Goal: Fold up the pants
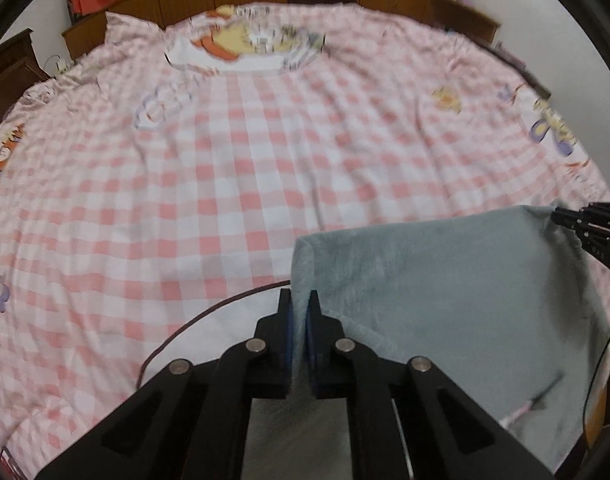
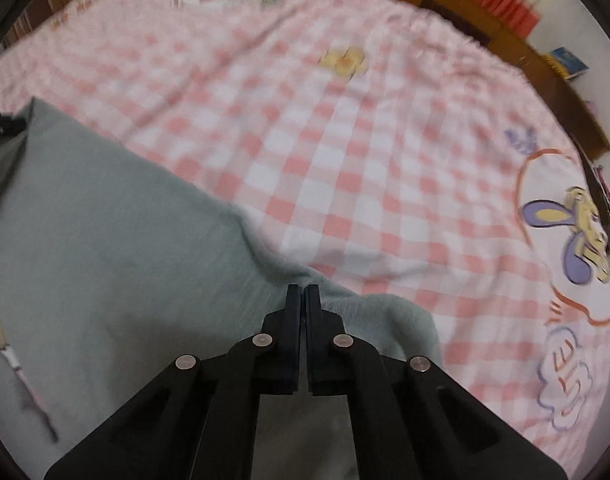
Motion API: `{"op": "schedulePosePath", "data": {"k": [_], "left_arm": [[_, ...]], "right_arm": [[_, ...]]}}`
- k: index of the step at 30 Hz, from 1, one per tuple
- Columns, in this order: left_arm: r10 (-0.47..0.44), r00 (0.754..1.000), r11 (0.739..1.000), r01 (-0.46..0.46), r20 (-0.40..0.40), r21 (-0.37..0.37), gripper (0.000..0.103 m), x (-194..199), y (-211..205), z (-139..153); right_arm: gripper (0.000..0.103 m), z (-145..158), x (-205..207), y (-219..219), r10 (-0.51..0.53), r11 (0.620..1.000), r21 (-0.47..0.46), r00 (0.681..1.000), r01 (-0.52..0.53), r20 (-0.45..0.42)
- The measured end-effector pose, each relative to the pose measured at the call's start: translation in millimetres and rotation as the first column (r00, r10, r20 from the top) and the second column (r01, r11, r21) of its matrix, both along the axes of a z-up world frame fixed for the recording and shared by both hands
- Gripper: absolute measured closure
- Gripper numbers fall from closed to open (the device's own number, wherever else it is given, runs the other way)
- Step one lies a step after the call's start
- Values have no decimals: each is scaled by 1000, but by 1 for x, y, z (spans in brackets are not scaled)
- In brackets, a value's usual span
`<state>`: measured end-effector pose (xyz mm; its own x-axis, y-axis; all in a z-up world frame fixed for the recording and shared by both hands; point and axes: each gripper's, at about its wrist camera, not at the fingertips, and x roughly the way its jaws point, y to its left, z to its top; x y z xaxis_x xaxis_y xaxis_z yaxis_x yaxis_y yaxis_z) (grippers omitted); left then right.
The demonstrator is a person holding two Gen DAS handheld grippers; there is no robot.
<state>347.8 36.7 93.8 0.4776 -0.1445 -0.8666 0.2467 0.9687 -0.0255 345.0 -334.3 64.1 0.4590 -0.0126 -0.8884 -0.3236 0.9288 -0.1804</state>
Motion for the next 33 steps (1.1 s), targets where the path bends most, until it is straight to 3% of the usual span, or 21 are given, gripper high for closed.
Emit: {"op": "schedulePosePath", "data": {"k": [2, 9, 15, 20, 24, 26, 33], "left_arm": [[-10, 1000, 1000, 11, 28, -14, 98, -14, 3, 18], [-63, 987, 998, 67, 151, -20, 98, -77, 9, 75], [-86, 958, 996, 78, 275, 39, 98, -158, 11, 106], [-85, 956, 996, 78, 280, 34, 98, -219, 17, 92], [-70, 938, 997, 60, 341, 40, 98, -267, 16, 70], [-44, 942, 999, 35, 332, 32, 98, -283, 15, 51], [112, 968, 989, -85, 225, -124, 98, -313, 27, -13]], "right_arm": [[101, 21, -15, -9, -13, 998, 56, 998, 10, 57], [101, 80, -81, -14, 4, 993, 118, 982, -27, 191], [101, 116, -151, -12, 27, 984, 162, 960, -75, 280], [101, 116, -222, -5, 37, 978, 187, 957, -94, 289], [101, 93, -264, -1, 48, 981, 173, 968, -92, 245], [101, 78, -277, 0, 40, 982, 172, 976, -77, 213], [101, 21, -310, -1, -28, 980, 199, 993, 5, 114]]}}
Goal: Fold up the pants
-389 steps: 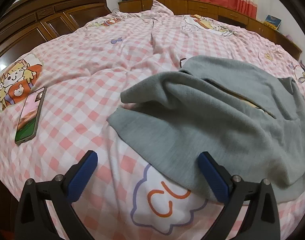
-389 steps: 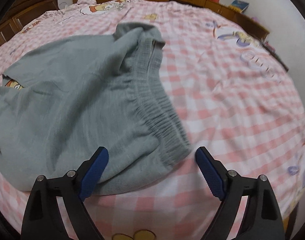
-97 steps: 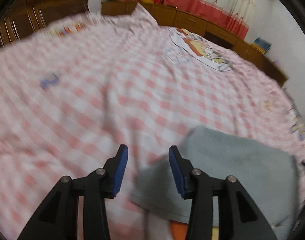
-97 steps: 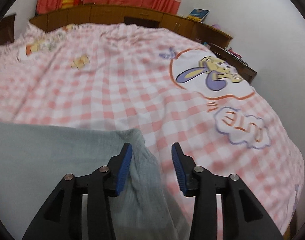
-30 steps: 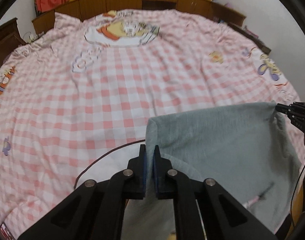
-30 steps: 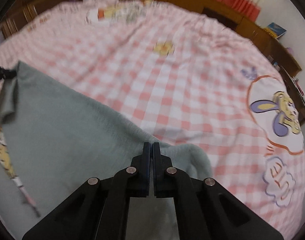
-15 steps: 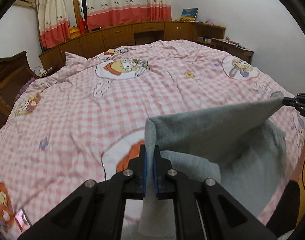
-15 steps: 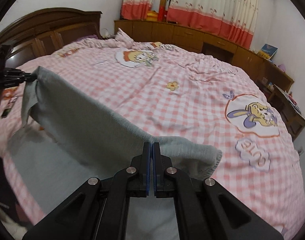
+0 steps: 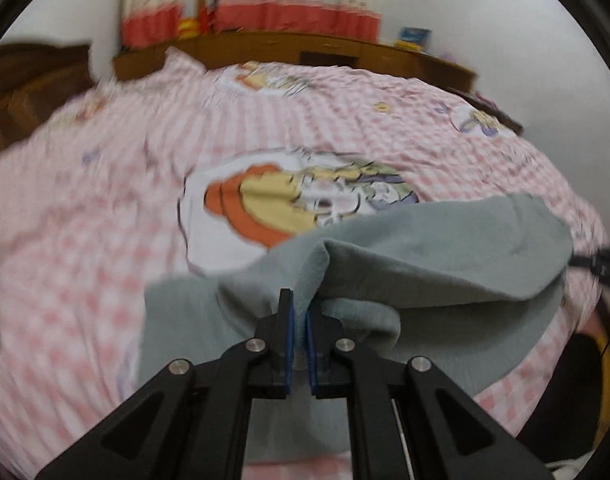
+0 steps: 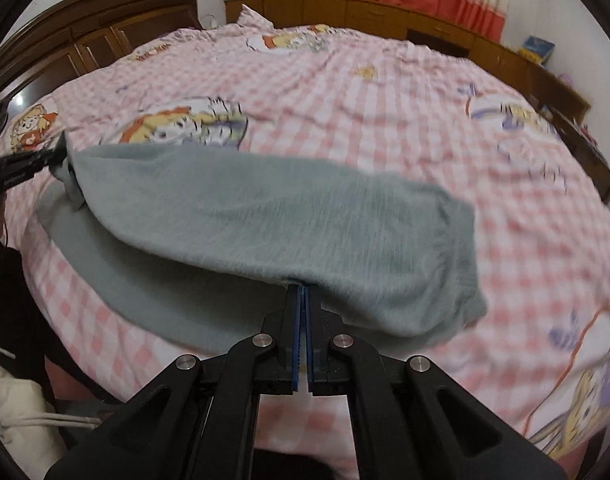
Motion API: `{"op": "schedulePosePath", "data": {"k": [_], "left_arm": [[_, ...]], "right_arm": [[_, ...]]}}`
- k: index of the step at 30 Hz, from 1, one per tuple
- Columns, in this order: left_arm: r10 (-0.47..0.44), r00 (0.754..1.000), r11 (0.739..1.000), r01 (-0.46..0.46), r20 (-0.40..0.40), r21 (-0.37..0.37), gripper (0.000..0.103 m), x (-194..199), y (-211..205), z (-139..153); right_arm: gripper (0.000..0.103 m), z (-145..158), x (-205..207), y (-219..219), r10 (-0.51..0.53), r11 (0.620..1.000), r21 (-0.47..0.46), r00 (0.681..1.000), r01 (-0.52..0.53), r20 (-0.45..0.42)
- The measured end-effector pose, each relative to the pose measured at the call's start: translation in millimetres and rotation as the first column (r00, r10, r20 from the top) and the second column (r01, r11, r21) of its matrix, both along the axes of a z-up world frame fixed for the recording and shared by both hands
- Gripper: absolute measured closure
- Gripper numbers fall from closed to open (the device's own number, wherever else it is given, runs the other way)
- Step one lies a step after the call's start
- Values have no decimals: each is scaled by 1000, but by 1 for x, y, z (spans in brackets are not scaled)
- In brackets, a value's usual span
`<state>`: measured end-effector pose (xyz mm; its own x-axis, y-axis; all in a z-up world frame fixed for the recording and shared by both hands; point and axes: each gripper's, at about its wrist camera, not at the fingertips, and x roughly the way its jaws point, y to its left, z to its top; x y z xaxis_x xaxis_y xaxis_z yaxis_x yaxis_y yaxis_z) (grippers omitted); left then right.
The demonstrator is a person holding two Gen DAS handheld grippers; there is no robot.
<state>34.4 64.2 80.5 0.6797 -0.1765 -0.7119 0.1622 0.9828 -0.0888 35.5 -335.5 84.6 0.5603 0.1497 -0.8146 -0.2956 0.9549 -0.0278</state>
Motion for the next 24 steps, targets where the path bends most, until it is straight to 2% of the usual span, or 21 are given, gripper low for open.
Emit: {"op": "schedulePosePath", "data": {"k": [5, 7, 11, 13, 17, 21, 24], "left_arm": [[36, 999, 994, -37, -12, -103, 98, -9, 11, -11], [38, 999, 993, -39, -10, -112, 98, -11, 11, -12], [52, 999, 991, -52, -5, -125, 98, -12, 10, -12], [60, 998, 988, -60, -5, -144, 98, -12, 11, -12], [66, 998, 987, -65, -4, -150, 97, -12, 12, -12], [64, 998, 987, -65, -7, -150, 97, -13, 12, -13], [64, 998, 988, -65, -13, -140, 97, -13, 10, -12]], "right_arm": [[99, -23, -8, -2, -59, 998, 8, 997, 60, -52], [84, -30, -8, -4, -109, 994, -27, 992, 108, -70], [79, -27, -13, -23, -223, 975, -23, 972, 222, -79], [69, -18, -18, -38, -292, 956, 15, 954, 293, -68], [64, -5, -24, -67, -415, 899, 126, 908, 419, -60], [61, -6, -13, -88, -512, 808, 272, 851, 523, -118], [61, -17, 3, -96, -560, 762, 288, 814, 580, -157]]}}
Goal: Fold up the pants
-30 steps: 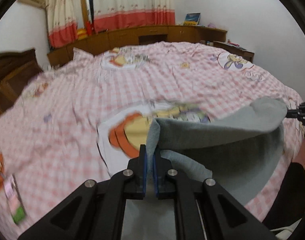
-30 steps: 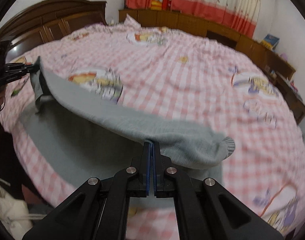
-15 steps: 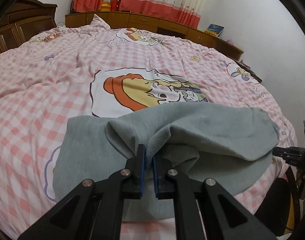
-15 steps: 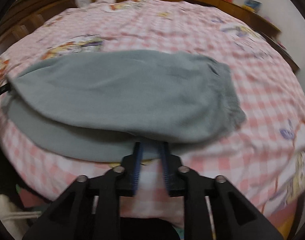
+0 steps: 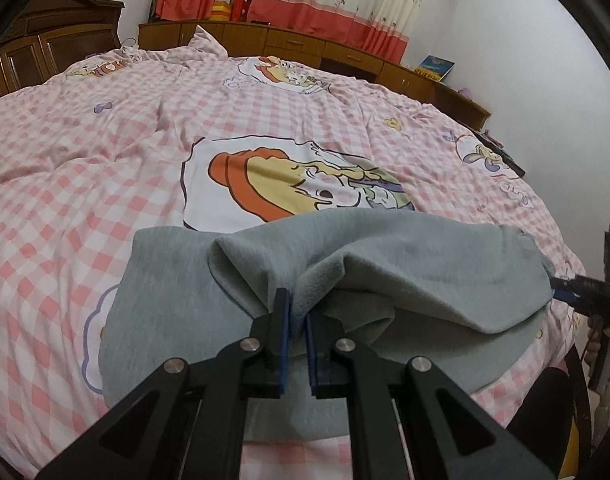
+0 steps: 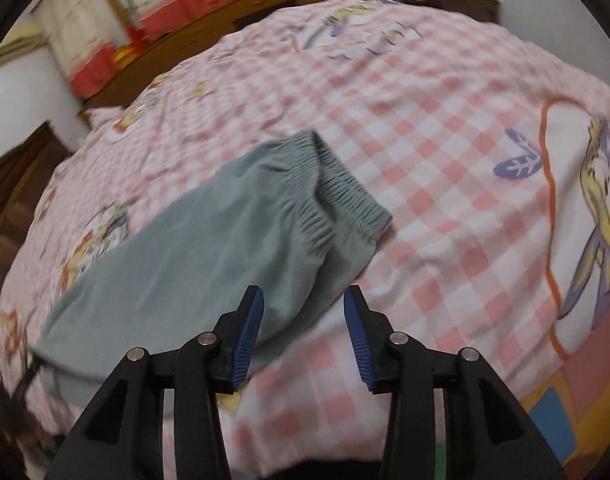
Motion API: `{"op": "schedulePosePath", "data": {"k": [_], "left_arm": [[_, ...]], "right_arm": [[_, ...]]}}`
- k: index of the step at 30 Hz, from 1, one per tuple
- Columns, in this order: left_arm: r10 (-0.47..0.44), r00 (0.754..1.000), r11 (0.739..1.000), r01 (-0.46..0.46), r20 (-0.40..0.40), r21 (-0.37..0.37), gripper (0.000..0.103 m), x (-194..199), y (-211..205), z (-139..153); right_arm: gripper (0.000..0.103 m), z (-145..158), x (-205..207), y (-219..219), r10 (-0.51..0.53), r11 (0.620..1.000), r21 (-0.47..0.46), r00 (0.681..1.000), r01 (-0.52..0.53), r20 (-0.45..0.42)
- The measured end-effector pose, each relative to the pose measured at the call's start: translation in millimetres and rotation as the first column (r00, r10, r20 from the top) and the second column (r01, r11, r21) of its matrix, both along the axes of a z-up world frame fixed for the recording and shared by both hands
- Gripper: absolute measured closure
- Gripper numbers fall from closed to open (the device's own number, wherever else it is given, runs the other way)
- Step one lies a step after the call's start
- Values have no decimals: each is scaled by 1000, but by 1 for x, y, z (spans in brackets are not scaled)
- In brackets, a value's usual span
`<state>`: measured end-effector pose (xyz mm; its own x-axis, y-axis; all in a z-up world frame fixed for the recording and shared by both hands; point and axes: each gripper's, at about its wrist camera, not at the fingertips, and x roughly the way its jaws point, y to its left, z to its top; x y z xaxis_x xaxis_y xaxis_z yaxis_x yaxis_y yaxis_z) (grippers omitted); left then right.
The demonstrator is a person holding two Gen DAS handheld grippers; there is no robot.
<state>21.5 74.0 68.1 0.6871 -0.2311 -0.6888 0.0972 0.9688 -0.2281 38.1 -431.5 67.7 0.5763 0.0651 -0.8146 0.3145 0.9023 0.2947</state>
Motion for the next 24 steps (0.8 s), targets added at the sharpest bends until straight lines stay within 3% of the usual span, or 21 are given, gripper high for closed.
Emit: {"op": "schedulePosePath", "data": {"k": [3, 4, 6, 7, 11, 14, 24], "left_arm": [[1, 1000, 1000, -1, 13, 8, 98, -3, -3, 5], [2, 1000, 1000, -2, 20, 10, 98, -3, -3, 7], [0, 999, 1000, -1, 36, 6, 98, -4, -3, 14], [-1, 999, 1000, 1, 36, 3, 97, -4, -3, 17], [-18, 999, 1000, 19, 50, -24, 97, -10, -3, 29], [-32, 998, 999, 34, 51, -33, 97, -16, -3, 33], [-114, 993, 992, 115, -22, 58, 96, -29, -13, 17]], "right_arm": [[63, -8, 17, 0, 3, 999, 35, 1000, -3, -4], [69, -9, 21, 1, 8, 999, 36, 1000, -8, 1], [93, -6, 27, 4, 11, 999, 33, 1000, -11, 14], [95, 0, 29, 4, 8, 1000, 15, 999, -9, 31], [96, 33, 26, 0, 7, 999, -51, 992, 0, 122], [96, 45, 22, -9, 5, 998, -58, 990, 3, 139], [96, -8, 10, -29, -51, 998, -39, 999, 51, 1]]}}
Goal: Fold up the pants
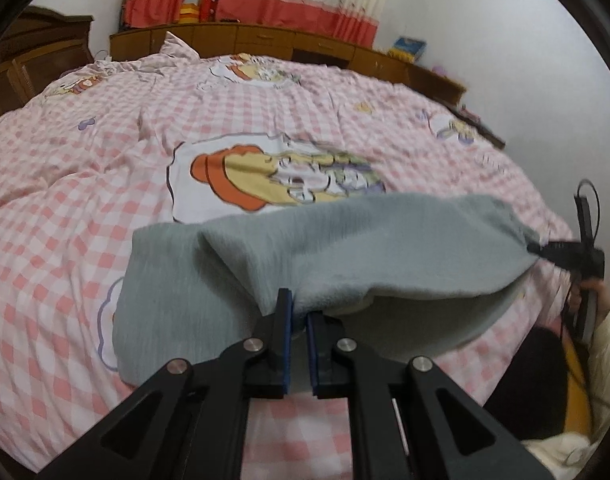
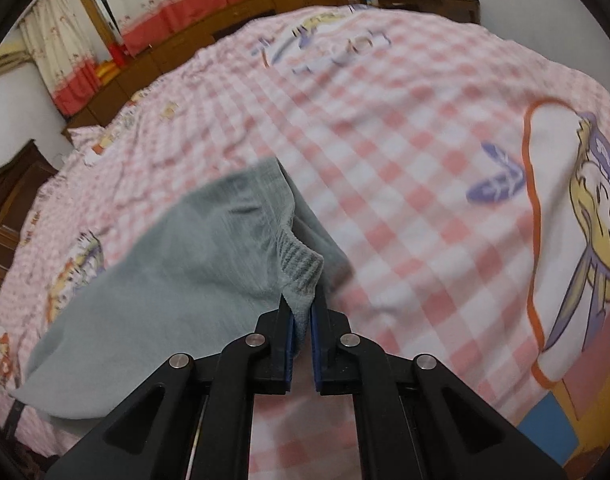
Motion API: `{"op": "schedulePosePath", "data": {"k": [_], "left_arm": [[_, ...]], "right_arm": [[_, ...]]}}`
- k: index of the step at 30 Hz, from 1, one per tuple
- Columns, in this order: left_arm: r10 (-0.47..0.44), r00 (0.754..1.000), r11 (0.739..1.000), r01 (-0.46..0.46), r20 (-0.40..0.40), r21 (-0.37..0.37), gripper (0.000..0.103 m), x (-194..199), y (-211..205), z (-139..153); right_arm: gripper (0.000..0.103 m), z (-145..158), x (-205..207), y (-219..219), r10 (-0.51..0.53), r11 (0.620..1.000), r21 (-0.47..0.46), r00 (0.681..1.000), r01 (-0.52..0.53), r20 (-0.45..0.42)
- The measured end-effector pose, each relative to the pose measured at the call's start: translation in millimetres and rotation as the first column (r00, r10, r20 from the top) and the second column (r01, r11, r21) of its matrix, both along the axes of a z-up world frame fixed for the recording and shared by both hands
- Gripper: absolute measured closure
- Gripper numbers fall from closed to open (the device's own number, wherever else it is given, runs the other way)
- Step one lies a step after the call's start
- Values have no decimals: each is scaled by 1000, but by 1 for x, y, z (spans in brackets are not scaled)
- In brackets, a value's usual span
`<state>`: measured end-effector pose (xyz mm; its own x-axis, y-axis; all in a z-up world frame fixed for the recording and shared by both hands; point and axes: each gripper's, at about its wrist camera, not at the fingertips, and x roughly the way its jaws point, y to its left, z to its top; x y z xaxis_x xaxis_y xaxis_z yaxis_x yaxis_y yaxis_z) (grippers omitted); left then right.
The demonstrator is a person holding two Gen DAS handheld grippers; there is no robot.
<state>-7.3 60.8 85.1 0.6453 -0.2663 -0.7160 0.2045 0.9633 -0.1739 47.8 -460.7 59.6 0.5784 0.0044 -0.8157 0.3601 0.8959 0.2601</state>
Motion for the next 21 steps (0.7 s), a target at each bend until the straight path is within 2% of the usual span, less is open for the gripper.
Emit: {"op": "schedulePosePath", "data": {"k": [3, 5, 8, 11, 14, 17, 21], "left_arm": [[-7, 999, 1000, 7, -32, -4, 89, 0, 1, -2], [-1, 999, 1000, 0, -42, -25, 74, -1, 5, 1], [28, 999, 999, -29, -37, -46, 60, -5, 16, 7], [49, 998, 998, -51, -38, -37, 55, -10, 25, 12], [91, 995, 996, -91, -42, -5, 51, -14, 40, 14], [126, 989, 992, -126, -74, -5, 51, -14, 55, 8], [166, 978, 986, -165, -123, 26, 51, -3, 75, -7]], "right_arm": [[91, -14, 4, 2, -10, 1000, -23, 998, 9, -55], [88, -15, 6, 4, -12, 999, -45, 997, 8, -77], [80, -3, 4, 11, -21, 993, -118, 996, 11, -84], [77, 18, -2, 26, -13, 973, -230, 998, -2, -62], [72, 40, -8, 50, 41, 949, -312, 999, -47, -25], [71, 56, -9, 83, 129, 931, -344, 992, -124, -9], [71, 61, -2, 147, 292, 900, -331, 956, -285, -30]]}}
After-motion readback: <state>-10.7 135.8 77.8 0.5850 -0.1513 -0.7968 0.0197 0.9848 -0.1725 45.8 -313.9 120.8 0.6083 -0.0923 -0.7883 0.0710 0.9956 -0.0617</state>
